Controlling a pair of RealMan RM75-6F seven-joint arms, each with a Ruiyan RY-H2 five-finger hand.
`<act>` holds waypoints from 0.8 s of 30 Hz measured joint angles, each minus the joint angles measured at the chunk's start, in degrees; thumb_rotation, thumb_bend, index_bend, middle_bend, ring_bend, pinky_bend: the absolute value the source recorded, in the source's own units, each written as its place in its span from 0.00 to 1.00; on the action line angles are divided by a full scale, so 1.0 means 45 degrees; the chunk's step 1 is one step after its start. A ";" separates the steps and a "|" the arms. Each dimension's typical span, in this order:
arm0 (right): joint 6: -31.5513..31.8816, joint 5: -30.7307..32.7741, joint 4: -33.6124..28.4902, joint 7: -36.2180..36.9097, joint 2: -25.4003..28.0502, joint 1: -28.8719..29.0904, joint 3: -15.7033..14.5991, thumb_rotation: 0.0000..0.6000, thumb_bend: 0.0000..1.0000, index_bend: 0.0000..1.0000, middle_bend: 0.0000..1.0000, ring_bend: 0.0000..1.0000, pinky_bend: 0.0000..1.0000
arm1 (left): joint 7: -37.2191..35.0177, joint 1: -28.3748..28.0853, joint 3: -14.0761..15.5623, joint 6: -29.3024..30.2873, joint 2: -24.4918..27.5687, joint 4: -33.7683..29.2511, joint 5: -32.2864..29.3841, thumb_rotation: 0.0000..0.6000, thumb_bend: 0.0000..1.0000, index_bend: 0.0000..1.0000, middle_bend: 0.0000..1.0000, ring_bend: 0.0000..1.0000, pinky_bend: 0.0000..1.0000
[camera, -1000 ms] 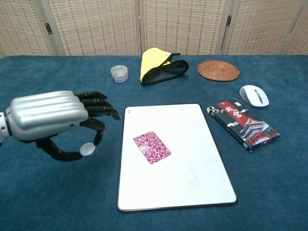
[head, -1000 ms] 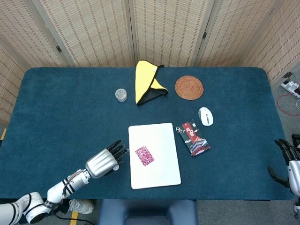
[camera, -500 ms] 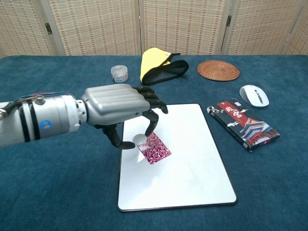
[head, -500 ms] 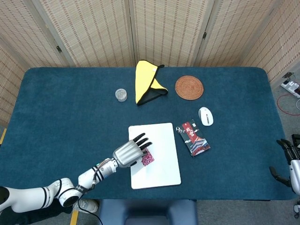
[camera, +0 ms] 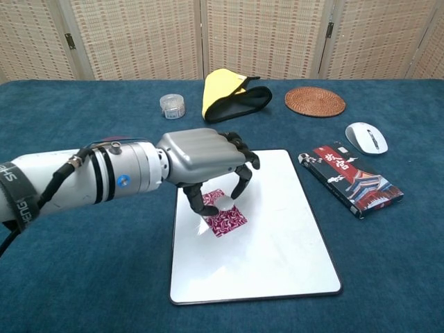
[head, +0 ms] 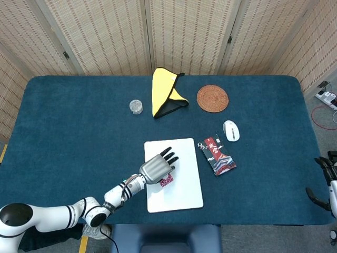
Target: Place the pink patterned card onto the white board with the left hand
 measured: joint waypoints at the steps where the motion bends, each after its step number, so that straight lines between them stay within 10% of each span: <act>1: -0.0007 0.0002 0.0025 0.0025 -0.0004 -0.0001 -0.0001 1.00 0.31 0.14 0.16 0.21 0.16 | 0.0104 -0.0036 0.0017 -0.0007 -0.0034 0.0033 -0.0101 1.00 0.36 0.48 0.17 0.12 0.00; 12: -0.0002 -0.0033 0.0130 0.0147 -0.0012 -0.0006 0.0010 1.00 0.31 0.14 0.16 0.21 0.16 | 0.1108 -0.0260 0.0290 0.0007 0.0176 -0.0383 -0.1782 1.00 0.35 0.17 0.14 0.07 0.00; 24: 0.0043 -0.0069 0.0176 0.0294 0.0084 -0.0052 0.0005 1.00 0.31 0.14 0.16 0.21 0.16 | -0.0557 0.1180 -0.0060 0.2454 0.2157 -0.2263 -0.2410 1.00 0.35 0.20 0.14 0.07 0.00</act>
